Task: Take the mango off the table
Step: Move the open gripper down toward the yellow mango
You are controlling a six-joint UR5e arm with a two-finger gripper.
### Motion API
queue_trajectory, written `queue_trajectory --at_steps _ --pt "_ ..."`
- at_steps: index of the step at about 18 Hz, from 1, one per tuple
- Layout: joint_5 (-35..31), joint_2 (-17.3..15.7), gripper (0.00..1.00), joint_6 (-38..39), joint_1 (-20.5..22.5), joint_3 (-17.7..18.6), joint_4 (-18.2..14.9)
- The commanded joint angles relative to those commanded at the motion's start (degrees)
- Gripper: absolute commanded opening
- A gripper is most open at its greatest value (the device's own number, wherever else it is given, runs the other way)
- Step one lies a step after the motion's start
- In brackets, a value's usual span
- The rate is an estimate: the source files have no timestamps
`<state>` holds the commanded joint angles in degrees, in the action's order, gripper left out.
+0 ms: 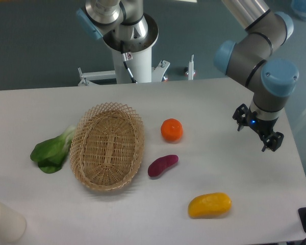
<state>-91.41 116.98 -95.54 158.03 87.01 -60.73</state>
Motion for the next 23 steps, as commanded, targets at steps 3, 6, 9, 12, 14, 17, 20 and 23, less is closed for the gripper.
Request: queue_trajectory --at_steps 3,6,9,12,14,17,20,23 --pt "0.1 0.0 1.0 -0.1 0.0 0.0 0.1" --pt "0.7 -0.1 1.0 0.0 0.0 -0.3 0.0" --pt "3.1 0.0 1.0 0.9 0.0 0.2 0.1" --pt "9.4 0.4 1.0 5.6 0.2 0.3 0.3" --pt "9.5 2.1 1.0 6.3 0.1 0.1 3.1" --pt "9.5 2.9 1.0 7.2 -0.9 0.0 4.2" --pt "9.4 4.3 1.0 11.1 -4.2 -0.7 4.7" --pt "9.1 5.6 1.0 14.7 -7.3 -0.9 9.5"
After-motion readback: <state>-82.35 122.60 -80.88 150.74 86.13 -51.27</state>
